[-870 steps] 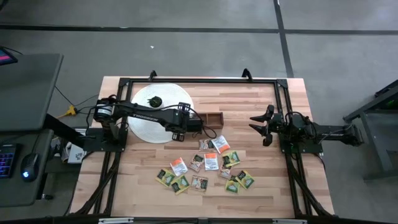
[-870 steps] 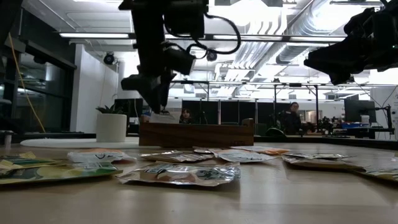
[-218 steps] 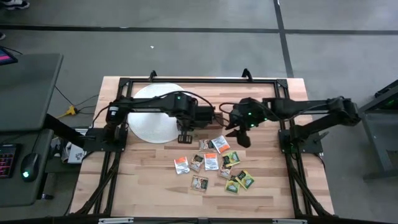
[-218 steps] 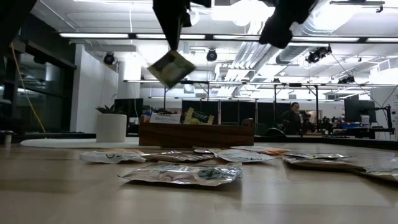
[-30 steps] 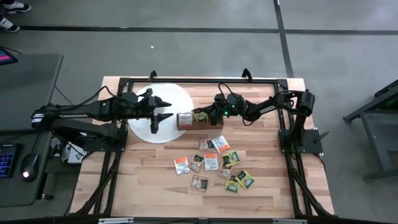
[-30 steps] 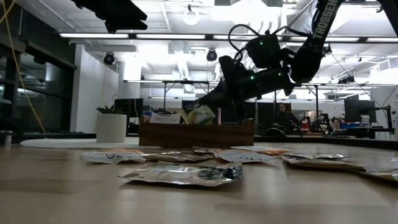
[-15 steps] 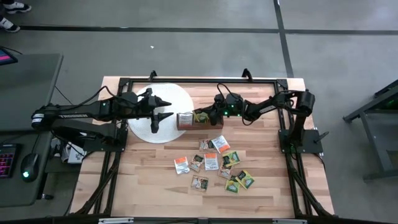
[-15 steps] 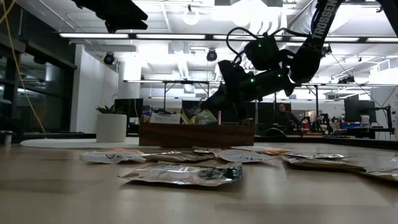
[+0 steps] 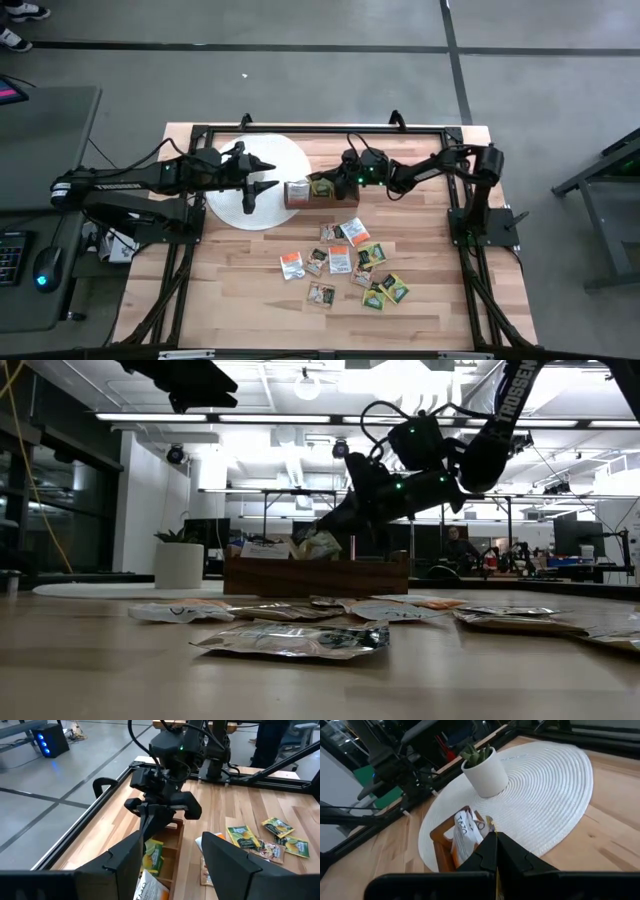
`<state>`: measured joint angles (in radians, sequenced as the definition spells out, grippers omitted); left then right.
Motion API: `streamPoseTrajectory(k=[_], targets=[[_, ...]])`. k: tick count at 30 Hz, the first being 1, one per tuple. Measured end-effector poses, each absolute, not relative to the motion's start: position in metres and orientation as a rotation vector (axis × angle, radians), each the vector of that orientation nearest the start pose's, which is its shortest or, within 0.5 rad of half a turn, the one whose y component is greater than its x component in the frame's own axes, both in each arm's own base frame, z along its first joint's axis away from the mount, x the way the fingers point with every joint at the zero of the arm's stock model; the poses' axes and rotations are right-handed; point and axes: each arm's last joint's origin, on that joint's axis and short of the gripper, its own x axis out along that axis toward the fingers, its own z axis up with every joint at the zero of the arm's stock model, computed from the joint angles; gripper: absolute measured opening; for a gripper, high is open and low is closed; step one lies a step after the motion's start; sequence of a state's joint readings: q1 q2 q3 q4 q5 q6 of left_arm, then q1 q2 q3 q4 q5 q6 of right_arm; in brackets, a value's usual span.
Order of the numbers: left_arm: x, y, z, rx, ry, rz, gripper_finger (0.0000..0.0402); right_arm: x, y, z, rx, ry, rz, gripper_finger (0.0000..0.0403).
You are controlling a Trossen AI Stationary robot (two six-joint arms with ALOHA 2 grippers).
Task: Pick & Place Tea
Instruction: Put the yellow tea bag into the middle section of the wooden organizer
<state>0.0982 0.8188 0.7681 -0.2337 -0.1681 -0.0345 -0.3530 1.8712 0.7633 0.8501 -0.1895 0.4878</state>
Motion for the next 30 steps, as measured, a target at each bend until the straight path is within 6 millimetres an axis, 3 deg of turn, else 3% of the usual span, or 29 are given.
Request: streamPoseTrajectory(k=[16,30], targets=[[0.1767,0.0222,0.3184,-0.017,0.273,0.267,0.0202,0.3369,-0.1169,0.1294,0.575,0.24,-0.203,0.0007],[0.1766,0.0222,0.3184,-0.015,0.273,0.266,0.0202,0.3358,-0.1188,0.1289,0.577,0.251,-0.185,0.0146]])
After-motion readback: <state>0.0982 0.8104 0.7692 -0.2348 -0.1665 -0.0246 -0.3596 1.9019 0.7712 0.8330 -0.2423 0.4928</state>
